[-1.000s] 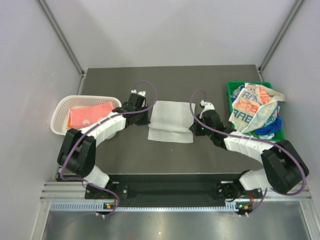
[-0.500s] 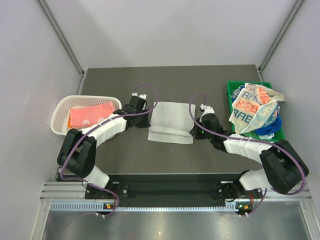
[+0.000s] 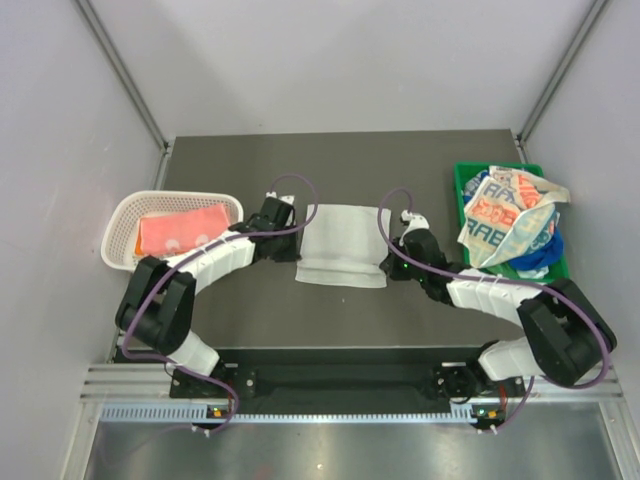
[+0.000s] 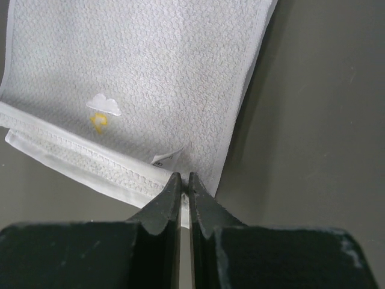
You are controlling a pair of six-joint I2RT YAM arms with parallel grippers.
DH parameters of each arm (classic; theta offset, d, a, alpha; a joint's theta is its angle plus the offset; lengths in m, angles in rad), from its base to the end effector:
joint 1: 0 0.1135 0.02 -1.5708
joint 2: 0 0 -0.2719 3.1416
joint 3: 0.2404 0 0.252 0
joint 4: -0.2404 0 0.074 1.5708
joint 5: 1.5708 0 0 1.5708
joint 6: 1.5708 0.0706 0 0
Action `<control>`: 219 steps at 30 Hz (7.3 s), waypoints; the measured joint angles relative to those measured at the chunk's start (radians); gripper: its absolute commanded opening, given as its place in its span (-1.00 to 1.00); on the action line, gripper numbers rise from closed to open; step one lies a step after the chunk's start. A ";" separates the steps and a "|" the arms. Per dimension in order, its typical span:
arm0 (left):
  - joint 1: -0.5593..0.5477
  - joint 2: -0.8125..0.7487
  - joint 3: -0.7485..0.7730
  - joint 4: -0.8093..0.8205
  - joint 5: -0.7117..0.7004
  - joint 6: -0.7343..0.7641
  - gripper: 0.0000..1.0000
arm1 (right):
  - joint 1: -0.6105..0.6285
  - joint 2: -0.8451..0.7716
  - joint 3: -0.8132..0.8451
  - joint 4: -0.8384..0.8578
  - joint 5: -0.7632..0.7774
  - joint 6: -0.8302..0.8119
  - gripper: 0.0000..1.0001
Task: Fold and stack the towels
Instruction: Fold the towel
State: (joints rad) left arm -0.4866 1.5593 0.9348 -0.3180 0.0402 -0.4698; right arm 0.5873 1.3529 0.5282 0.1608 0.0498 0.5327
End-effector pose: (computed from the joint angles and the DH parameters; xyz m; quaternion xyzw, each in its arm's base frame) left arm 0.2952 -0.1594 0.1740 0.0142 0.9508 -0.1591 0.2655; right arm 0.2394 0.1551 0.1509 -0.0136 0.8986 0.2137 0.3829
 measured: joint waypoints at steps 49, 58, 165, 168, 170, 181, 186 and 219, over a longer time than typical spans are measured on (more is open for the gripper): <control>-0.076 0.017 -0.101 0.011 -0.131 -0.108 -0.43 | 0.170 -0.041 -0.083 -0.060 0.117 0.100 -0.42; -0.090 -0.085 -0.177 -0.060 -0.172 -0.161 -0.40 | 0.171 -0.170 -0.066 -0.252 0.142 0.084 -0.34; 0.106 0.454 0.575 0.019 -0.167 0.062 -0.06 | -0.325 0.423 0.536 -0.035 -0.197 0.044 -0.28; 0.106 0.457 0.575 0.016 -0.146 0.072 0.06 | -0.301 0.425 0.566 -0.104 -0.171 -0.026 -0.22; 0.106 0.468 0.576 0.017 -0.129 0.076 0.11 | -0.292 0.437 0.595 -0.132 -0.161 -0.068 -0.19; 0.105 0.549 0.586 0.025 -0.101 0.084 0.08 | -0.270 0.582 0.698 -0.221 -0.130 -0.175 -0.19; 0.105 0.559 0.588 0.032 -0.105 0.085 0.03 | -0.254 0.599 0.698 -0.237 -0.121 -0.192 -0.20; 0.098 0.565 0.502 0.247 -0.135 0.027 -0.74 | -0.203 0.673 0.796 -0.268 -0.032 -0.254 -0.64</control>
State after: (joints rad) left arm -0.3889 2.1239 1.4372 -0.0708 -0.0944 -0.4423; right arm 0.3843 2.0258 1.3239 -0.1070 0.0174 0.2790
